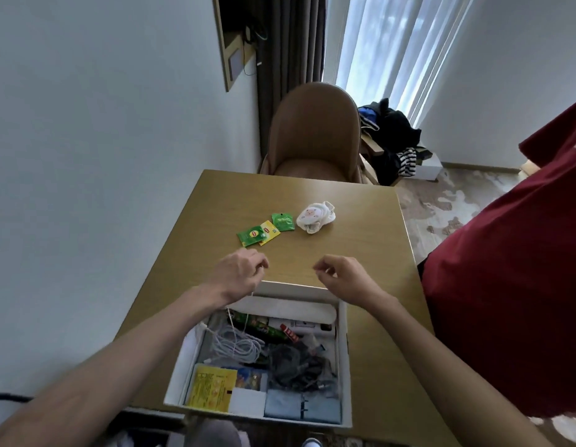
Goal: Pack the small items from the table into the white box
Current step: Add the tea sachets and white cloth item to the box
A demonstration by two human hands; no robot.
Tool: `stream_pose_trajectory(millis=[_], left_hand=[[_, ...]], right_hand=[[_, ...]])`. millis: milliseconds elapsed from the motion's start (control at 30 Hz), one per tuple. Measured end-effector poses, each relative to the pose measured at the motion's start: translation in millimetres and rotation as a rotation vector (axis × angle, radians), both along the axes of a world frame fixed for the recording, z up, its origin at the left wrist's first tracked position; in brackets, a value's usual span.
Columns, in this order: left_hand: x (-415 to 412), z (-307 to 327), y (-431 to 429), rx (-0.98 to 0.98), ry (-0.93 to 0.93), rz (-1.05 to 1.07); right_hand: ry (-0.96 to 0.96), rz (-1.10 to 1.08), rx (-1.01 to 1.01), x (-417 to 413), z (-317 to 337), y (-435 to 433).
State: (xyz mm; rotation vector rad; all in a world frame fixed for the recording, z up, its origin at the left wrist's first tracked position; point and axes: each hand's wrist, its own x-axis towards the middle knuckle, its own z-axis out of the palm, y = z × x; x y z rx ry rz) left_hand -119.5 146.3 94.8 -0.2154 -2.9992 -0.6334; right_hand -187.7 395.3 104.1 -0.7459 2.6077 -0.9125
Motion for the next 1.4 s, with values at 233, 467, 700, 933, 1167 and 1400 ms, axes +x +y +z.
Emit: stream_pose_trajectory(millis=[233, 467, 700, 933, 1167, 1400], left_hand=[[-64.1, -17.5, -39.7, -0.002, -0.178, 0.165], [-140.5, -79.7, -82.7, -0.009, -0.387, 0.259], [-185.7, -138.3, -105.5, -0.077, -0.407, 0.242], [-163.6, -141.9, -125.2, 0.333, -0.505, 0.407], [-101.0, -93.7, -138.1, 0.761, -0.480, 0.555], [-47.1, -35.1, -130.7, 0.949, -0.340, 0.728]], right_hand=[[-0.110, -0.102, 0.097, -72.5, -24.5, -50.4], [-0.219, -0.121, 0.213, -120.7, -63.4, -114.2], [-0.154, -0.236, 0.318, -151.3, -109.2, -174.2], [-0.064, -0.295, 0.370, -165.6, -137.7, -204.6], [-0.090, -0.217, 0.450, -161.8, -138.9, -224.6], [-0.410, -0.243, 0.056, -131.7, -92.6, -206.5]])
